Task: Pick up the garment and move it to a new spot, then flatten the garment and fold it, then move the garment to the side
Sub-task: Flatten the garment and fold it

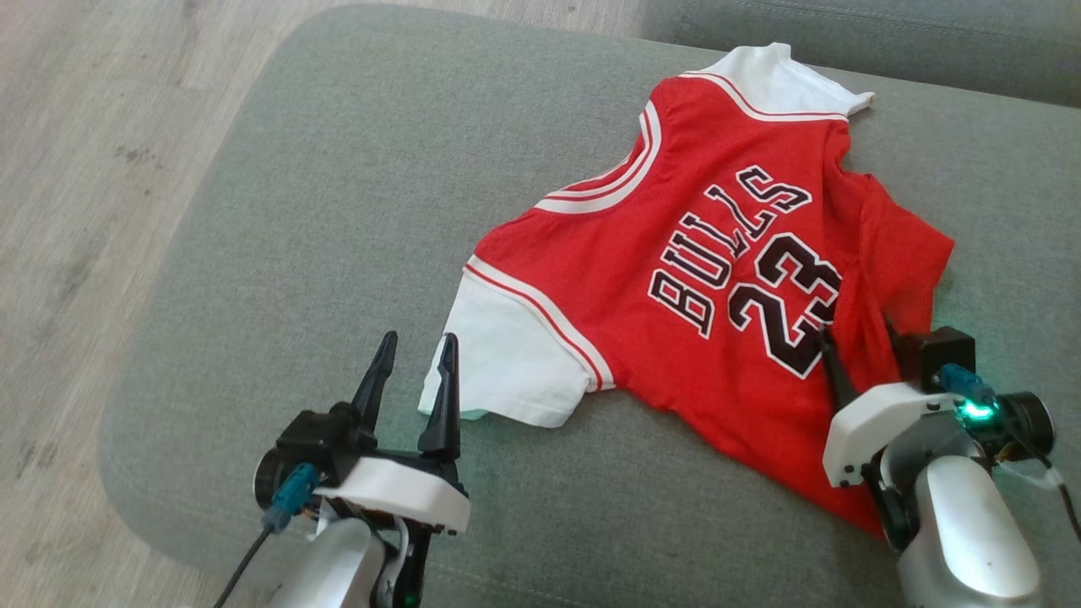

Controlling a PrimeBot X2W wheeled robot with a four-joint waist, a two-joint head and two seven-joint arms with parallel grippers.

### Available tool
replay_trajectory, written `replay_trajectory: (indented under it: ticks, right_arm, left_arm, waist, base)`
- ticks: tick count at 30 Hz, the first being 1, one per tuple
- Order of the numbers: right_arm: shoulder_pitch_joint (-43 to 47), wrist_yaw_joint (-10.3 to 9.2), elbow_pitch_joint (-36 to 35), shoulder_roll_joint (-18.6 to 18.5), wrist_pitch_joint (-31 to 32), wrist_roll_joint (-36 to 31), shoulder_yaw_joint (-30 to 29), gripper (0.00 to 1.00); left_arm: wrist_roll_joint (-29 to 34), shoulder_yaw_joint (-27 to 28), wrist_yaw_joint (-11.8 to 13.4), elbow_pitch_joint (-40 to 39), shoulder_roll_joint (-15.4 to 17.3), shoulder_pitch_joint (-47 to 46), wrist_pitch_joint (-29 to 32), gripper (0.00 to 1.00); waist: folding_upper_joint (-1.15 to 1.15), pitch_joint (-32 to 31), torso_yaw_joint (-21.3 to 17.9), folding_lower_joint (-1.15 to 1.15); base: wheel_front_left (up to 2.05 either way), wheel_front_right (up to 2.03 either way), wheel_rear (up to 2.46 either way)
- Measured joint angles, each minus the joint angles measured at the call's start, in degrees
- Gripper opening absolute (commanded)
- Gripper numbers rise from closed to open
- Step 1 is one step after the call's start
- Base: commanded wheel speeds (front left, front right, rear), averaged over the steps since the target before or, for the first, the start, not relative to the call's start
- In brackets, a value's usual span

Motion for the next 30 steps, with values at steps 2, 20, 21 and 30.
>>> replay_trajectory:
  ticks: [2, 20, 21, 30]
  right_arm:
    - [-0.07, 0.0, 0.71, 0.0, -0.02, 0.04, -0.13, 0.0]
    - [-0.85, 0.0, -2.96, 0.03, 0.62, 2.98, -12.89, 0.0]
    - [-1.03, 0.0, -2.94, 0.03, 0.8, 2.97, -14.05, 0.0]
    - [-7.1, 0.0, -0.46, 0.08, 0.86, -4.49, -22.93, 1.0]
  left_arm:
    - [-0.03, 0.0, 0.0, 0.13, -0.05, 0.0, 0.0, 1.0]
    - [0.03, 0.97, -0.15, 0.2, -0.49, -0.01, 0.0, 1.0]
    - [0.03, 0.99, -0.16, 0.2, -0.51, -0.01, 0.0, 1.0]
    - [0.1, 1.05, -0.38, 0.58, -0.53, -0.03, 0.0, 1.0]
  waist:
    - [0.0, 0.07, 0.03, 0.0]
    - [0.0, -0.85, -2.81, -0.01]
    - [0.0, -0.85, -2.87, 0.0]
    - [0.0, -1.5, -3.16, 0.0]
  base:
    - [0.0, 0.0, 0.0]
    - [0.0, 0.0, 0.0]
    - [0.0, 0.0, 0.0]
    - [0.0, 0.0, 0.0]
